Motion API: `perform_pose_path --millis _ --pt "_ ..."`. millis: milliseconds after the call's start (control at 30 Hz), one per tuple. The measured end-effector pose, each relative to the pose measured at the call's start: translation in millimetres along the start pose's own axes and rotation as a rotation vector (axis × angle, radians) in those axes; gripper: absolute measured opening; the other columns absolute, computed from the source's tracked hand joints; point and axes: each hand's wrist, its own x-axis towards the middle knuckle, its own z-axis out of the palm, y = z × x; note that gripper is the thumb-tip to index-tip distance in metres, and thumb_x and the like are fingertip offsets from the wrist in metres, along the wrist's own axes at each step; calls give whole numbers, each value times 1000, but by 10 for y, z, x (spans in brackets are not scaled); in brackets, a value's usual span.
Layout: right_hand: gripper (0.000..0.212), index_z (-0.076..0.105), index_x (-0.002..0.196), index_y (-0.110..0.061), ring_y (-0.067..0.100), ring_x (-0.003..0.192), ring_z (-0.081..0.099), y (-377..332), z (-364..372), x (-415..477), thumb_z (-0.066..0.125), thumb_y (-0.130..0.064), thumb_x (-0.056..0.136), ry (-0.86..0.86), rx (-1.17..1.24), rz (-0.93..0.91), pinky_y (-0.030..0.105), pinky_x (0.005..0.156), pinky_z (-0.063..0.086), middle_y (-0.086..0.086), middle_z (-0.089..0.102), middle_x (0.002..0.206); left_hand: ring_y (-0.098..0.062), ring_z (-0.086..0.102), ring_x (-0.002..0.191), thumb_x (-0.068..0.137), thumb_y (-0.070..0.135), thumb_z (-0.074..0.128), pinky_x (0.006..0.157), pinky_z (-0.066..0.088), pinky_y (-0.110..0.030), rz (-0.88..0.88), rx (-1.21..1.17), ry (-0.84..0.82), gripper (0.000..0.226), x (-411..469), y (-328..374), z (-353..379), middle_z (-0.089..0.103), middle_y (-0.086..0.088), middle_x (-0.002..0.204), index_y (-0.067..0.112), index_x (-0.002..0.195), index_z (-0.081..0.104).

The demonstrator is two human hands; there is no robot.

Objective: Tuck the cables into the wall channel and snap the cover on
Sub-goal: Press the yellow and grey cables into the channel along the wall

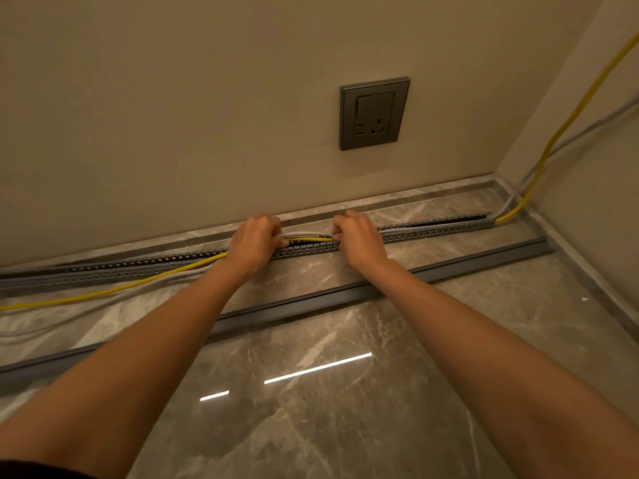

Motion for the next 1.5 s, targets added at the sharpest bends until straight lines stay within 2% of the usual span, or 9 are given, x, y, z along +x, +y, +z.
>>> perform_pose_path --millis 133,300,500,600,700,800,1033,1233,1500 --pt "19 62 105 0 33 113 48 -13 21 -10 46 -3 94 -5 -17 -18 39 88 44 20 56 119 -35 61 92 93 28 55 73 47 -38 27 85 -43 28 -10 9 -50 66 -19 99 2 91 66" --pt "19 62 105 2 31 113 48 -3 33 -34 47 -1 93 6 5 -26 37 91 42 19 54 120 -37 59 99 92 19 55 79 49 -40 54 133 -30 17 6 58 -8 64 -20 108 3 96 62" --pt "21 62 102 8 33 109 52 2 50 -104 46 8 89 44 -9 -91 39 89 44 22 57 114 -34 58 94 92 4 49 70 44 -37 208 274 -30 13 19 102 17 60 -17 110 5 100 59" --pt "20 64 100 5 33 105 55 19 10 -102 47 2 89 2 -21 -91 39 86 47 19 58 112 -33 58 91 93 6 48 64 37 -33 287 331 -76 12 23 114 -30 60 -15 108 5 93 60" --pt "18 65 99 1 31 103 58 43 -37 -96 54 -11 91 -59 -44 -115 38 85 47 15 59 112 -32 57 92 94 15 50 67 41 -37 357 354 -123 15 -14 125 -65 58 -14 109 3 95 60" --pt "19 65 99 -1 30 102 58 37 -54 -80 58 -16 91 -83 -64 -117 37 84 47 13 60 112 -31 57 95 93 22 53 67 37 -33 364 352 -179 22 -22 125 -119 58 -14 110 2 97 61" --pt "23 66 111 -4 31 106 58 -21 -35 -44 51 -13 95 -119 -175 -136 39 85 47 14 60 112 -30 58 97 96 12 48 76 48 -38 396 370 -186 22 -3 144 -112 58 -14 112 1 102 66" --pt "25 55 116 -1 33 108 57 -63 32 -106 51 -1 91 -77 -223 -124 37 86 47 16 60 120 -33 57 101 93 8 49 83 48 -39 348 402 -161 26 -88 101 -36 59 -16 115 2 113 65" --pt "23 60 109 2 33 108 54 -71 46 -124 51 7 88 -50 -143 -102 39 88 45 18 59 117 -32 54 103 95 9 46 80 45 -39 355 464 -70 22 -203 197 49 53 -17 118 2 113 57"
